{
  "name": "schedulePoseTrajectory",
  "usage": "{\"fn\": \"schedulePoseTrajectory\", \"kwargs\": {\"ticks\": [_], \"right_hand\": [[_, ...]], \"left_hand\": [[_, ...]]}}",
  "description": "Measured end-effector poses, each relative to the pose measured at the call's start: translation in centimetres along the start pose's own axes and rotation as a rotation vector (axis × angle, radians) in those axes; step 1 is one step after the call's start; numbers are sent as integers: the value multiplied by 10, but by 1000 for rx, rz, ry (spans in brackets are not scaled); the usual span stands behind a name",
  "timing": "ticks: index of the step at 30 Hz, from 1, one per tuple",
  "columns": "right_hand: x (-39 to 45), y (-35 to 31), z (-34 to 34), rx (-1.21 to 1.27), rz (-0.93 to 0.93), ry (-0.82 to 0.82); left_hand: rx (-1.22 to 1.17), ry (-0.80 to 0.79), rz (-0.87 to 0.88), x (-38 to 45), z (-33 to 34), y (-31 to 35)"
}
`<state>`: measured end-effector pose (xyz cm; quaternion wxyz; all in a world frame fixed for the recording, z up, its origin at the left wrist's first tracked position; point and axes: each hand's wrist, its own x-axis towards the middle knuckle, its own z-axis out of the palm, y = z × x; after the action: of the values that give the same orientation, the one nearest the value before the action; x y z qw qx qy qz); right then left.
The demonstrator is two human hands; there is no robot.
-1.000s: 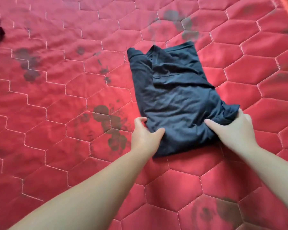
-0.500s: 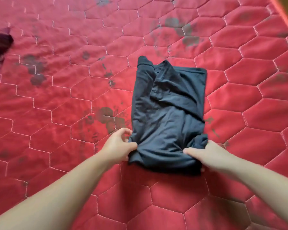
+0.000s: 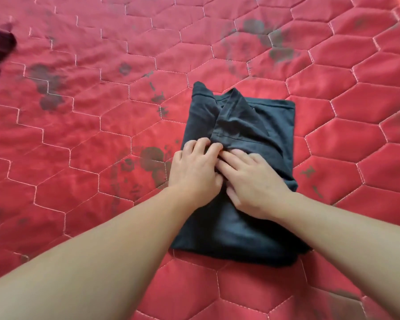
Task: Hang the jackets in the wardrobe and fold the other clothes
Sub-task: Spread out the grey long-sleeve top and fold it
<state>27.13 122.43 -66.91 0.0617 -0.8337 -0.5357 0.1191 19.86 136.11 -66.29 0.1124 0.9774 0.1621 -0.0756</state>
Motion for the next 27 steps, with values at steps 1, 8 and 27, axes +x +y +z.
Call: {"fn": "schedulePoseTrajectory", "kwargs": {"ticks": [1, 8, 27], "right_hand": [[2, 10, 1, -101, 7, 1], [12, 79, -12, -50, 625, 137], [-132, -68, 21, 1070, 1219, 265]], "left_hand": [[18, -4, 16, -3, 4, -5], [-143, -19, 82, -11, 11, -22], [-1064, -200, -737, -130, 25, -13]]}}
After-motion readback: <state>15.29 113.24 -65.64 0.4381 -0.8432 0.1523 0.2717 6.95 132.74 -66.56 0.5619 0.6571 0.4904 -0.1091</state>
